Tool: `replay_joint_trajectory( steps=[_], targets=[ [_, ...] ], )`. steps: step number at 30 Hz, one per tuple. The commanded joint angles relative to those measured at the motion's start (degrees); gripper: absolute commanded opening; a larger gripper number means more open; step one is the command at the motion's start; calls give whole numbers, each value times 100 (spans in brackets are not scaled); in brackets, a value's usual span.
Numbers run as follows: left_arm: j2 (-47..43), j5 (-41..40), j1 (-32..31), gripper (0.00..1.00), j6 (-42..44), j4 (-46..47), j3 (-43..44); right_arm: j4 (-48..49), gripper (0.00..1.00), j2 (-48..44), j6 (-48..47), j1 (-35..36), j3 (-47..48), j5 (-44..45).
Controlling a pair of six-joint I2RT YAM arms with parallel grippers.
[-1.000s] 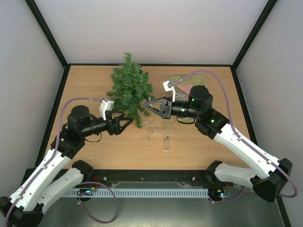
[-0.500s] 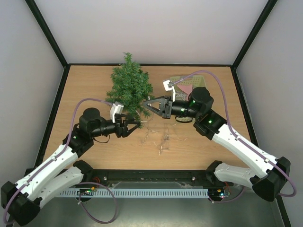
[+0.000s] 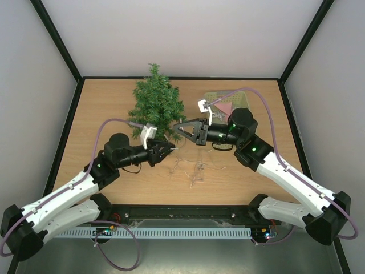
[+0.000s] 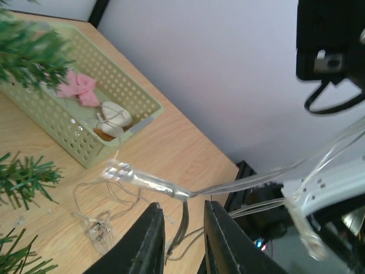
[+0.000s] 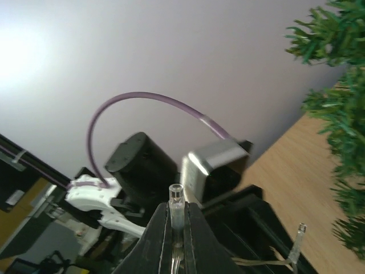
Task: Decorate the small christmas tree
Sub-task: Pick up the decoration item from the storage box.
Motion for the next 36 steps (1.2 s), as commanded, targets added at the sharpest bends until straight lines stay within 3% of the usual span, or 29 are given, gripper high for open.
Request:
replay_joint_trajectory(
  steps=[1, 4, 5, 13, 22, 29, 36],
  targets=[
    [-504, -735, -29, 18, 139, -171, -85, -996, 2, -343, -936, 40, 251, 669],
    [-872, -824, -34, 3, 296, -448, -108, -1605, 2, -462, -1475, 44, 457, 1348],
    [-961, -819, -35, 2, 335, -536, -105, -1705, 2, -483, -1566, 44, 485, 1553],
    [-1321, -800, -35, 2, 395, -1061, 160, -1834, 2, -298, -2066, 44, 445, 2194],
    [-1279, -1126, -35, 2, 541, -2086, 830, -2479, 2, 663, -2380, 43, 849, 2957],
    [-1323, -907, -34, 2, 546, -2322, 1396, -2869, 2, 916, -2895, 39, 1870, 3756],
    [-1212, -206, -35, 2, 432, -2161, 2410, -2085, 2, 409, -3146, 43, 2238, 4188]
  ],
)
